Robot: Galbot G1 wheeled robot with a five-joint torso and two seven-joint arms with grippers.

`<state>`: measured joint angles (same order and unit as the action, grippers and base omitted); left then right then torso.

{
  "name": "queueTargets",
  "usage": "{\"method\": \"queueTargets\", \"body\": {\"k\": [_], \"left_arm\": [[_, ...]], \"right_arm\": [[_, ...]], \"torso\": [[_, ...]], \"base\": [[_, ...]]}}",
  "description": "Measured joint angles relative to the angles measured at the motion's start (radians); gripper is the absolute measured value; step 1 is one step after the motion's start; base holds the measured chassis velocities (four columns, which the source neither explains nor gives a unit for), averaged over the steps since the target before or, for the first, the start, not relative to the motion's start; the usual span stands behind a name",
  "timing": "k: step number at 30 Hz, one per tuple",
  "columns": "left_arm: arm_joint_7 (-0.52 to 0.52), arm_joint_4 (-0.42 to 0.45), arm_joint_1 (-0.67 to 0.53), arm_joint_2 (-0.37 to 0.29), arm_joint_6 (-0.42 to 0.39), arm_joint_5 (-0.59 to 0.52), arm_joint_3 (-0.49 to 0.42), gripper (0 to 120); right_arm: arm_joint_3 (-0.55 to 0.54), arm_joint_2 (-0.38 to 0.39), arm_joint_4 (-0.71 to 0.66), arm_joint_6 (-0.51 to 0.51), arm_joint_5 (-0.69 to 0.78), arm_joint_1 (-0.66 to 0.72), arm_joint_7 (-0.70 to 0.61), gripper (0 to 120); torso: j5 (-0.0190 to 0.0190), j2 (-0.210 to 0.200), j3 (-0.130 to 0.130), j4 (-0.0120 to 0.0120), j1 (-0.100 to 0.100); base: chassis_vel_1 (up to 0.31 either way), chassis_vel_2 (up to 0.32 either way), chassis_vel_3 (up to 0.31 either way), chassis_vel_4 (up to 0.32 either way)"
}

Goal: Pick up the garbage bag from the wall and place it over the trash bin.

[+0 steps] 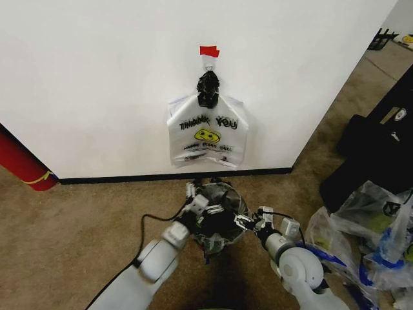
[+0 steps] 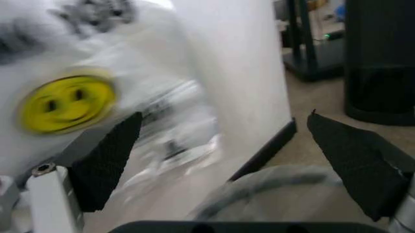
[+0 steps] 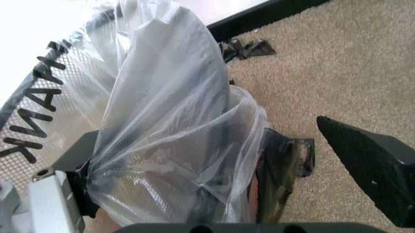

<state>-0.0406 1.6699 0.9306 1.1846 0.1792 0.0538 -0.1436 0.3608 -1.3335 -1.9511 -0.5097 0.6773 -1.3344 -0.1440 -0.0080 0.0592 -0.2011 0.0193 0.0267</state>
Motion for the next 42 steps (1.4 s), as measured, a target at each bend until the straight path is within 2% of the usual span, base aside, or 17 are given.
{"method": "queueTargets", "body": {"k": [6, 10, 29, 33, 35, 37, 38, 41, 42], "left_arm": [[0.015, -0.110, -0.093, 0.025, 0.004, 0.035, -0.076, 100], [0.011, -0.159, -0.114, 0.033, 0.026, 0.063, -0.089, 100], [0.002, -0.206, -0.126, 0.051, 0.025, 0.087, -0.108, 100], [-0.004, -0.146, -0.105, 0.045, 0.013, 0.077, -0.088, 100], [-0.004, -0.064, -0.081, 0.034, -0.003, 0.057, -0.055, 100], [-0.004, 0.022, -0.045, 0.019, -0.020, 0.031, -0.013, 100], [-0.004, 0.022, -0.045, 0.019, -0.020, 0.031, -0.013, 100], [-0.007, 0.136, 0.008, 0.007, -0.031, 0.005, 0.061, 100], [-0.007, 0.169, 0.030, 0.008, -0.032, 0.003, 0.094, 100]], "right_arm": [[0.003, -0.001, -0.022, 0.002, -0.009, -0.016, -0.004, 100], [0.002, -0.002, -0.030, 0.003, -0.016, -0.021, -0.010, 100], [-0.007, 0.032, -0.165, 0.032, -0.053, -0.089, -0.020, 100], [-0.008, 0.038, -0.182, 0.066, -0.061, -0.112, -0.003, 100], [-0.010, 0.040, -0.187, 0.145, -0.082, -0.125, 0.056, 100], [-0.012, 0.040, -0.182, 0.227, -0.117, -0.131, 0.132, 100], [-0.012, 0.040, -0.182, 0.227, -0.117, -0.131, 0.132, 100], [-0.005, 0.039, -0.143, 0.383, -0.188, -0.132, 0.285, 100], [0.005, 0.035, -0.113, 0.467, -0.218, -0.129, 0.361, 100]], "torso": [[0.0002, 0.000, 0.000, 0.0000, 0.000], [0.0003, 0.000, 0.000, -0.0002, 0.000], [0.0000, 0.000, 0.000, -0.0001, 0.000], [0.0000, 0.000, 0.000, 0.0001, 0.000], [-0.0003, 0.000, 0.000, 0.0006, 0.000], [0.0001, 0.000, 0.000, -0.0003, 0.000], [0.0001, 0.000, 0.000, -0.0003, 0.000], [0.0002, 0.000, 0.000, -0.0003, 0.000], [-0.0002, 0.000, 0.000, 0.0000, 0.000]], "base": [[0.000, 0.000, 0.000, 0.000], [0.000, 0.000, 0.000, 0.000], [0.000, 0.000, 0.000, 0.000], [0.000, 0.000, 0.000, 0.000], [0.000, 0.000, 0.000, 0.000], [0.000, 0.000, 0.000, 0.000], [0.000, 0.000, 0.000, 0.000], [0.000, 0.000, 0.000, 0.000], [0.000, 0.000, 0.000, 0.000]]}}
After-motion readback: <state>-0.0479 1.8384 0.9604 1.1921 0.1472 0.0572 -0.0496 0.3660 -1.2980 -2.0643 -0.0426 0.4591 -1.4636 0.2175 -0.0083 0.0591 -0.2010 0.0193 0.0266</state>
